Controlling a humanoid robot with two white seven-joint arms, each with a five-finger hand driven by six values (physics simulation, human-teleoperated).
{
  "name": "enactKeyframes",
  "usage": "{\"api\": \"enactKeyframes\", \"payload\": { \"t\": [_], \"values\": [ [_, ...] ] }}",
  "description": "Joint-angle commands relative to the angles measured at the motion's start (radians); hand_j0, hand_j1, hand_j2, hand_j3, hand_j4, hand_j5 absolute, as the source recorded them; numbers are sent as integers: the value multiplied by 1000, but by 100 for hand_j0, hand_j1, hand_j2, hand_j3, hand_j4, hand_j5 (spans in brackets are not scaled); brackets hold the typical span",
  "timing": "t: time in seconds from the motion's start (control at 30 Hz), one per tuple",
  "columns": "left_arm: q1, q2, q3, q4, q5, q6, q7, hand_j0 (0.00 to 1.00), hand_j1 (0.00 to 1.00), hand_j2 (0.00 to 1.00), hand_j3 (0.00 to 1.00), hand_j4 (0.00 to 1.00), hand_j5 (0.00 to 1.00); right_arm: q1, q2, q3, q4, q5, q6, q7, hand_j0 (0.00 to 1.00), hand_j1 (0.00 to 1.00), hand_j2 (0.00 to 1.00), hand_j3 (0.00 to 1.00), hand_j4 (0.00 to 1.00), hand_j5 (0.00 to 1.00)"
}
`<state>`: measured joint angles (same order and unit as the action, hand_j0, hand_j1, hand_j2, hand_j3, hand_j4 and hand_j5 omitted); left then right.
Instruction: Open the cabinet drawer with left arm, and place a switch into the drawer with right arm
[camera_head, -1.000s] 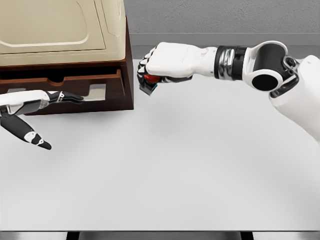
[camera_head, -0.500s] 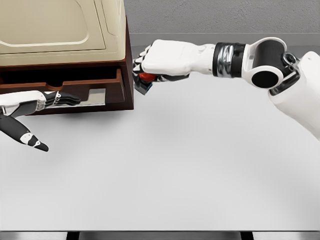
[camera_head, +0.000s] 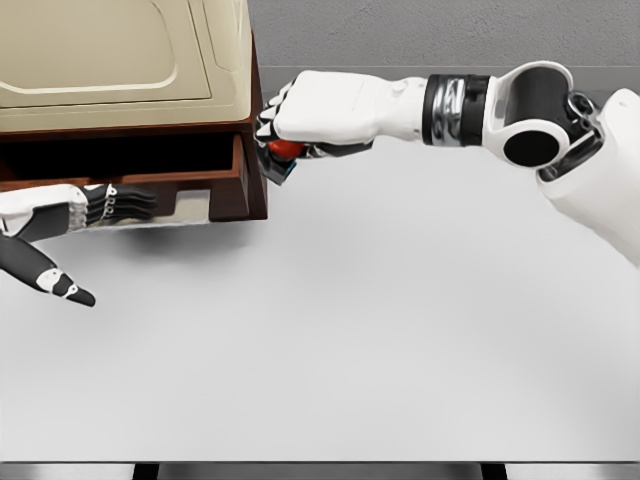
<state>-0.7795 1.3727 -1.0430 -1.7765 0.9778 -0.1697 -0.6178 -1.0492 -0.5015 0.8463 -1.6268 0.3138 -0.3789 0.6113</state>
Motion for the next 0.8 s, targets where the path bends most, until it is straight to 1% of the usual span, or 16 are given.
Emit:
{"api": "enactKeyframes", "payload": {
  "t": [0.0, 0.3, 0.37, 0.5, 0.73, 0.77],
  "values": [
    [0, 3, -37, 12, -140, 1, 7, 100, 100, 100, 100, 100, 100, 0, -3, 3, -1, -21, 2, 0, 48, 48, 48, 48, 48, 48],
    [-1, 3, -37, 12, -139, 9, 7, 100, 100, 100, 100, 100, 100, -29, -2, 11, -10, -71, 5, 0, 48, 48, 48, 48, 48, 48],
    [3, 3, -37, 12, -131, 13, 7, 100, 100, 100, 100, 100, 100, -37, 1, 19, -8, -73, 28, 0, 48, 48, 48, 48, 48, 48],
    [5, 3, -37, 12, -131, 13, 7, 100, 100, 100, 100, 100, 100, -66, 35, 53, -8, -73, 78, 0, 48, 48, 48, 48, 48, 48],
    [9, 0, -38, 12, -128, 13, 7, 100, 100, 100, 100, 100, 100, -78, 51, 63, -4, -73, 90, 0, 48, 48, 48, 48, 48, 48],
    [17, 0, -38, 12, -123, 13, 7, 100, 100, 100, 100, 100, 100, -84, 66, 71, -2, -73, 92, 0, 48, 48, 48, 48, 48, 48]
  ]
}}
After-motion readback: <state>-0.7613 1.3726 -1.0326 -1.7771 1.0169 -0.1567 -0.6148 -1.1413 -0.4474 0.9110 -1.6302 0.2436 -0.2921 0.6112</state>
